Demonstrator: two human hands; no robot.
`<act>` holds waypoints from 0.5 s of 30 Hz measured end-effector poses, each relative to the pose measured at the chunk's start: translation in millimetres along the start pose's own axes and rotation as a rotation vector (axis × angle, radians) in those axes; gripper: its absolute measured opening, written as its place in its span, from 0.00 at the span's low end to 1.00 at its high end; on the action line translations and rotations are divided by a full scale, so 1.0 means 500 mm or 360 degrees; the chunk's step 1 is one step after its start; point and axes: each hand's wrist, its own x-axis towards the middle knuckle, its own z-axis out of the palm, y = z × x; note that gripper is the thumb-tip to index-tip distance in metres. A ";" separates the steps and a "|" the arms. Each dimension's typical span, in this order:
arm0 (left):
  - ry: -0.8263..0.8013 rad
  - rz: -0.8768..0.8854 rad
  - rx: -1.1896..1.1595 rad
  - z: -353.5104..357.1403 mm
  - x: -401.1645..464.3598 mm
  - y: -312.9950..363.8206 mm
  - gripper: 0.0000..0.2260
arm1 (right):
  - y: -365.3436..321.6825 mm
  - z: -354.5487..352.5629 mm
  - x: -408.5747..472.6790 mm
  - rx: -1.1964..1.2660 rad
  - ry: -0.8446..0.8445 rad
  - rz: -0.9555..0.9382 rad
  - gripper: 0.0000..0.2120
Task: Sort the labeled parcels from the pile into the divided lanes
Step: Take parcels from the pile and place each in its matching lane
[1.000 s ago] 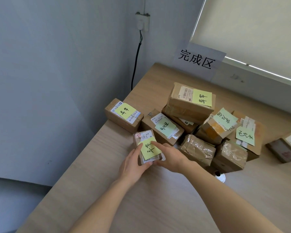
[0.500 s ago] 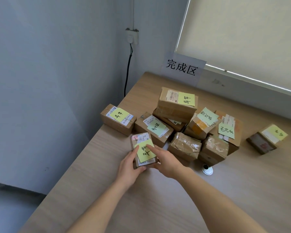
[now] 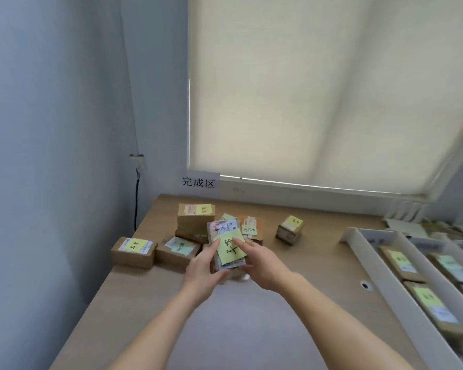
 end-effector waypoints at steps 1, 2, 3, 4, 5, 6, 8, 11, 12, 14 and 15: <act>-0.0031 0.0079 -0.0005 0.002 -0.008 0.062 0.37 | 0.009 -0.048 -0.049 -0.0013 0.0064 0.0041 0.35; -0.0054 0.0167 -0.0021 0.005 -0.015 0.125 0.37 | 0.021 -0.094 -0.096 -0.0030 0.0131 0.0070 0.35; -0.0079 0.0257 -0.0033 0.012 -0.023 0.189 0.37 | 0.030 -0.141 -0.144 -0.0040 0.0192 0.0106 0.34; -0.0107 0.0337 -0.0034 0.021 -0.031 0.250 0.38 | 0.038 -0.189 -0.195 -0.0039 0.0242 0.0151 0.34; -0.0138 0.0410 -0.0035 0.033 -0.041 0.310 0.38 | 0.046 -0.236 -0.247 -0.0036 0.0289 0.0201 0.34; -0.0168 0.0471 -0.0034 0.046 -0.051 0.366 0.38 | 0.056 -0.276 -0.296 -0.0044 0.0341 0.0230 0.35; -0.0237 0.0574 -0.0069 0.083 -0.069 0.468 0.38 | 0.077 -0.352 -0.399 -0.0105 0.0420 0.0314 0.35; -0.0360 0.0673 -0.0163 0.154 -0.106 0.594 0.40 | 0.117 -0.434 -0.550 -0.0168 0.0511 0.0458 0.36; -0.0394 0.0710 -0.0179 0.179 -0.124 0.634 0.40 | 0.131 -0.453 -0.599 -0.0181 0.0532 0.0493 0.36; -0.0471 0.0764 -0.0262 0.233 -0.161 0.710 0.40 | 0.159 -0.490 -0.696 -0.0201 0.0571 0.0563 0.36; -0.0512 0.0777 -0.0313 0.260 -0.181 0.745 0.40 | 0.172 -0.507 -0.744 -0.0201 0.0586 0.0598 0.36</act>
